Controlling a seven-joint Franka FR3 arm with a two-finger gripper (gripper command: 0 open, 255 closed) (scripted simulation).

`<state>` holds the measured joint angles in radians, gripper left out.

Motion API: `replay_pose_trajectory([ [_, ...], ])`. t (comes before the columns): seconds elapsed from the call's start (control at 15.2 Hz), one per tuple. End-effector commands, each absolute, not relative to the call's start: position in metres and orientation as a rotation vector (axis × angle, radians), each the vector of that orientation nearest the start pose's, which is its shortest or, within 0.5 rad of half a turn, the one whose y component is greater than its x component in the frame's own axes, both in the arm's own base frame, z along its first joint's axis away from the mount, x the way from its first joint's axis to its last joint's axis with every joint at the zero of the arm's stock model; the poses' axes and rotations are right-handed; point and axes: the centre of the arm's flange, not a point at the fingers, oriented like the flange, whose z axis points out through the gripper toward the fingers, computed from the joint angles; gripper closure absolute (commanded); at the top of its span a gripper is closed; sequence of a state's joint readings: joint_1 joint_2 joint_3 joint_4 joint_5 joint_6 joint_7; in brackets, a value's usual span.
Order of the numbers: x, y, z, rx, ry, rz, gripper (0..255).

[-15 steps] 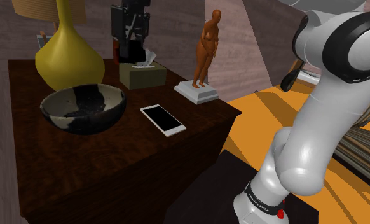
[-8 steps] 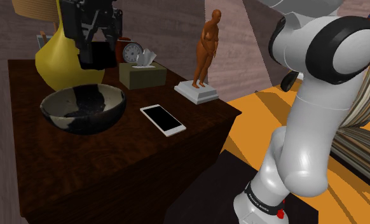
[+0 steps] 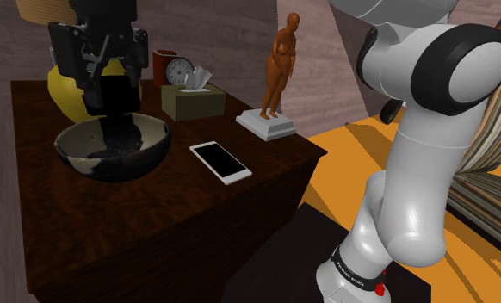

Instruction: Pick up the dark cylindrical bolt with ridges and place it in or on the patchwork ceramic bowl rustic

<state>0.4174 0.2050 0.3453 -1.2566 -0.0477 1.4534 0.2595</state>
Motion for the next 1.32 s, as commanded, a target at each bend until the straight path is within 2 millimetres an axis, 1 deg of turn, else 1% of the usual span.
replay_pose_trajectory([
  [0.0,0.457,0.392,0.637,-3.027,-0.758,0.011,255],
  [0.33,0.457,0.392,0.612,-3.027,-0.758,0.011,255],
  [0.86,0.457,0.392,0.612,-3.027,-0.758,0.011,255],
  [0.92,0.457,0.392,0.612,-3.027,-0.758,0.011,0],
  [1.25,0.457,0.392,0.612,-3.027,-0.758,0.011,0],
])
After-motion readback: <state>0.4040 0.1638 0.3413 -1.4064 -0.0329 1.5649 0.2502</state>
